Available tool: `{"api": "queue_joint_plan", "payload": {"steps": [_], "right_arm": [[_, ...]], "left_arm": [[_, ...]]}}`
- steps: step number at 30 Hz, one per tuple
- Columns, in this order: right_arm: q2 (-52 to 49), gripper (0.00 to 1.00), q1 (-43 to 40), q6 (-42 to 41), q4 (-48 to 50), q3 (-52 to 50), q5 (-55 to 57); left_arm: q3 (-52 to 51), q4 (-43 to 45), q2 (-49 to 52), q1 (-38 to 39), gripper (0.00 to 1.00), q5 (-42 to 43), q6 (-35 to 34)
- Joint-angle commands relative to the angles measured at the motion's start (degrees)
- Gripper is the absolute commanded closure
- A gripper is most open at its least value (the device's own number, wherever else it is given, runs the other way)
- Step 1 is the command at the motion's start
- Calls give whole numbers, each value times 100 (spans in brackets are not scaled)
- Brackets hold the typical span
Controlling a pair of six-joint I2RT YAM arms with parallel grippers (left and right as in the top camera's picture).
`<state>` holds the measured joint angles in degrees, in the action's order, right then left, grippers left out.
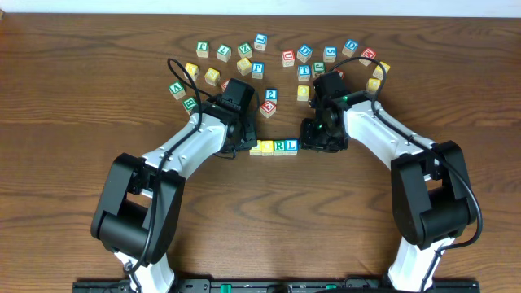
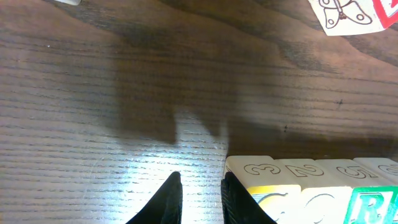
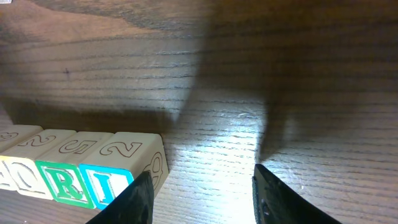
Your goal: Spell out CORL
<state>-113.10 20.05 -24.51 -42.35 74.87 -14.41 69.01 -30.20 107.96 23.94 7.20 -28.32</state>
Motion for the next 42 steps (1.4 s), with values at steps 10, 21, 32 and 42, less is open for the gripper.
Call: {"api": "queue_joint_plan", "payload": {"steps": [10, 21, 32, 42], "right_arm": [[-13, 46, -219, 101, -203, 155, 55], [321, 46, -614, 793, -584, 507, 96], [750, 47, -343, 634, 83, 507, -568], [328, 52, 1058, -31, 1550, 828, -520]], "left_arm": [[188, -391, -70, -210, 78, -11, 208], [302, -916, -1611, -1154, 78, -13, 844], [302, -1161, -2876, -2337, 78, -13, 863], [299, -1434, -2889, -2811, 78, -468, 883]]}}
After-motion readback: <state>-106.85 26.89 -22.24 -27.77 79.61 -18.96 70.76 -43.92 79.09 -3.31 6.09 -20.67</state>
